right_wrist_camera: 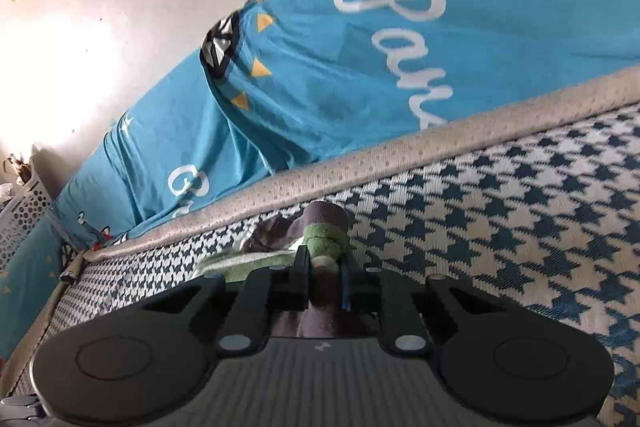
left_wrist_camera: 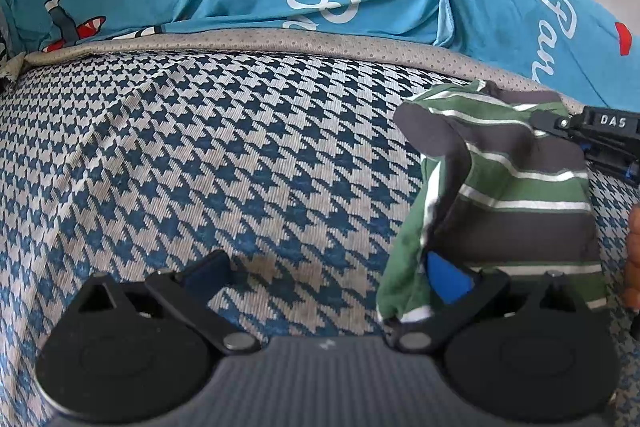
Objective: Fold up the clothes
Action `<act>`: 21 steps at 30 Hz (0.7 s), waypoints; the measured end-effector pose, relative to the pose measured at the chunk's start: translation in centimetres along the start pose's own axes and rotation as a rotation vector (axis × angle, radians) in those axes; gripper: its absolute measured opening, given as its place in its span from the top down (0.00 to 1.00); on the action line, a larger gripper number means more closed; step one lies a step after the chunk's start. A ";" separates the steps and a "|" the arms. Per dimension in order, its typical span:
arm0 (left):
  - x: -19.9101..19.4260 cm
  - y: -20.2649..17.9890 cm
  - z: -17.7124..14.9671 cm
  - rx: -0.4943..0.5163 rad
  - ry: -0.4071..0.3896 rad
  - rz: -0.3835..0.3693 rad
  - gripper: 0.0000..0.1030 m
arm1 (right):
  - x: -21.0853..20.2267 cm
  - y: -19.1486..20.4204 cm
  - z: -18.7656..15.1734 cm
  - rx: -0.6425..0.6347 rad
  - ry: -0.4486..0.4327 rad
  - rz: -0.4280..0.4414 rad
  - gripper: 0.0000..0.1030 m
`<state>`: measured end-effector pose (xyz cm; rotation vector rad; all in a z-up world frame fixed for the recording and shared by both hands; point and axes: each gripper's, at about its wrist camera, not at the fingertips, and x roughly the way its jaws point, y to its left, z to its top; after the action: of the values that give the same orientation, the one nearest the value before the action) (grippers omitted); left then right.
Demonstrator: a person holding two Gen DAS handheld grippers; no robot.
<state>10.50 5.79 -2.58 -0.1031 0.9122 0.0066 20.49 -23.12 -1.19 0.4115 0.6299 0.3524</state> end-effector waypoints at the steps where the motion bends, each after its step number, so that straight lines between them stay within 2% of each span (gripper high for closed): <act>1: 0.0 0.0 0.1 -0.001 0.000 -0.001 0.00 | -0.4 0.1 0.1 -0.002 -0.012 -0.010 0.87; 6: -0.4 -0.6 0.6 -0.006 -0.013 -0.047 0.00 | -2.8 0.4 1.3 -0.011 -0.080 -0.061 0.89; 11: -1.1 -3.2 0.9 0.050 -0.028 -0.121 0.00 | -6.1 -1.1 2.3 0.012 -0.156 -0.198 0.89; 14: -2.0 -4.6 1.0 0.088 -0.040 -0.129 0.00 | -8.8 -2.9 3.1 0.038 -0.222 -0.312 0.89; 17: -2.4 -5.0 1.1 0.102 -0.046 -0.137 0.00 | -11.4 -4.8 3.7 0.041 -0.290 -0.489 0.88; 19: -2.6 -5.4 1.1 0.107 -0.048 -0.141 0.00 | -12.6 -5.8 3.8 0.029 -0.311 -0.604 0.81; 20: -2.8 -5.8 0.6 0.108 -0.049 -0.140 0.00 | -12.9 -6.3 3.8 0.028 -0.294 -0.639 0.80; 21: -3.1 -6.0 0.4 0.108 -0.052 -0.139 0.00 | -13.3 -6.7 3.9 0.028 -0.276 -0.674 0.70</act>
<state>9.23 0.02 0.60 -0.0653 0.8498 -0.1682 14.23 -35.72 5.01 0.2468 0.4688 -0.3519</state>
